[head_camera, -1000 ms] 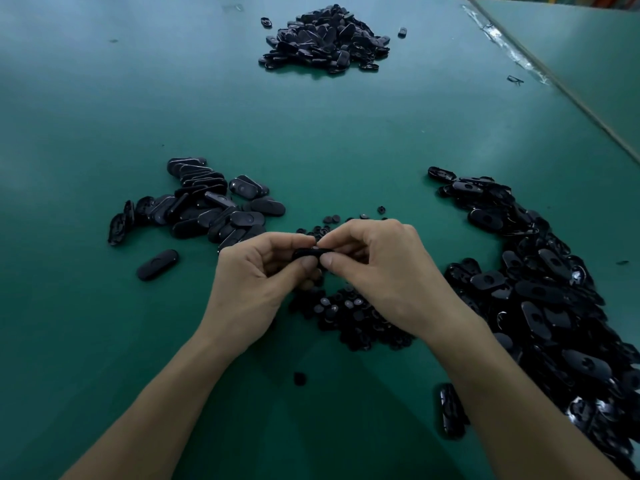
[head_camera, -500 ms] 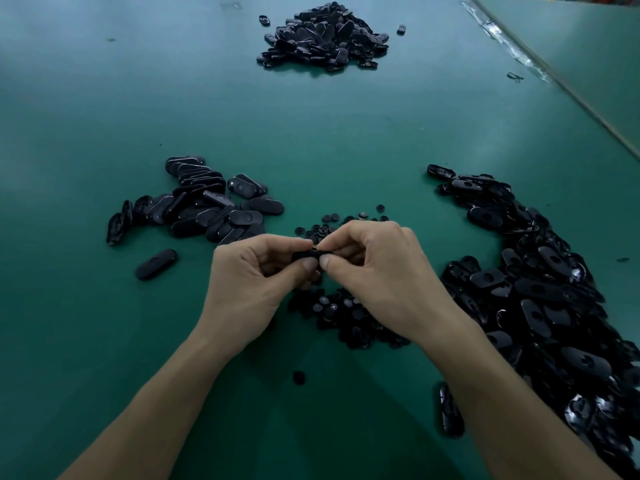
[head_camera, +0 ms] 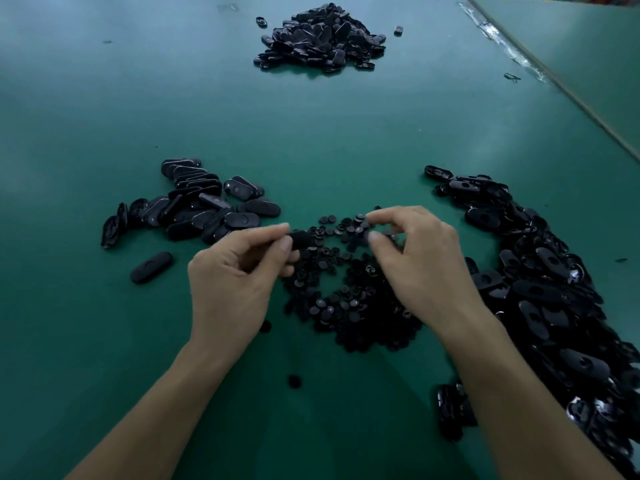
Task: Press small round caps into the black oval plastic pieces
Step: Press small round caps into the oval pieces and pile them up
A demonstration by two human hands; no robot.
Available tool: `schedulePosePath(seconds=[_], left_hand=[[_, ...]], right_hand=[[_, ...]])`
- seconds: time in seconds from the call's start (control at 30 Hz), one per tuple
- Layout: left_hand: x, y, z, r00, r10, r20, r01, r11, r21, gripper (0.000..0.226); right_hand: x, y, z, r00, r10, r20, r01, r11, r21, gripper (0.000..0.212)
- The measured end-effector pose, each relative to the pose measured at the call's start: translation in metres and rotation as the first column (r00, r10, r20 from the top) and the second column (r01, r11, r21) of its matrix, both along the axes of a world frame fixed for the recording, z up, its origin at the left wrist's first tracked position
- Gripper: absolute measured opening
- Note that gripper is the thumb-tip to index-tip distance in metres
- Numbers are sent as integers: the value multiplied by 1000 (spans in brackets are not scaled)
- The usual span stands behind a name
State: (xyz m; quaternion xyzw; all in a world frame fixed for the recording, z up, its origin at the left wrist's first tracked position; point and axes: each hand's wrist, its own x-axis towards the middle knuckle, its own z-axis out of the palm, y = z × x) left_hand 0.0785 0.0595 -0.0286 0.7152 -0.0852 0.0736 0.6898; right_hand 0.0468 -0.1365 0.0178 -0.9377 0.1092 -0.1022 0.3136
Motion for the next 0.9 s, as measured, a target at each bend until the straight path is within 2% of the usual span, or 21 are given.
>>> schedulePosePath(seconds=[0.17,0.33,0.5,0.57,0.67,0.77,0.9], left_hand=[[14,16,0,990,137,27,-139,985,102,25],[24,25,1,965,234,121,-257,935,243,26],[26,28,2,952,256,167,-300,885,357,21],[25,28,1,952,253,171,-302,862,408,21],[25,28,0,958,252,136,-287,839,463,20],[25,28,0,959,254,125,-282,821,497,17],[25,28,0,954,257,151,-297,779,551,15]], right_hand=[[0,-27,-9,943,-244,-224,171,938,-303,42],[0,-40,-12,863,-353,-360,234,913,-335,47],[0,-47,-11,895,-348,-280,240,904,-355,38],[1,-50,-10,897,-364,-250,266,897,-353,43],[6,-51,-10,890,-348,-293,243,909,-339,58],[10,-53,-13,891,-308,-333,191,921,-339,56],[10,-53,-13,906,-319,-279,209,909,-360,53]])
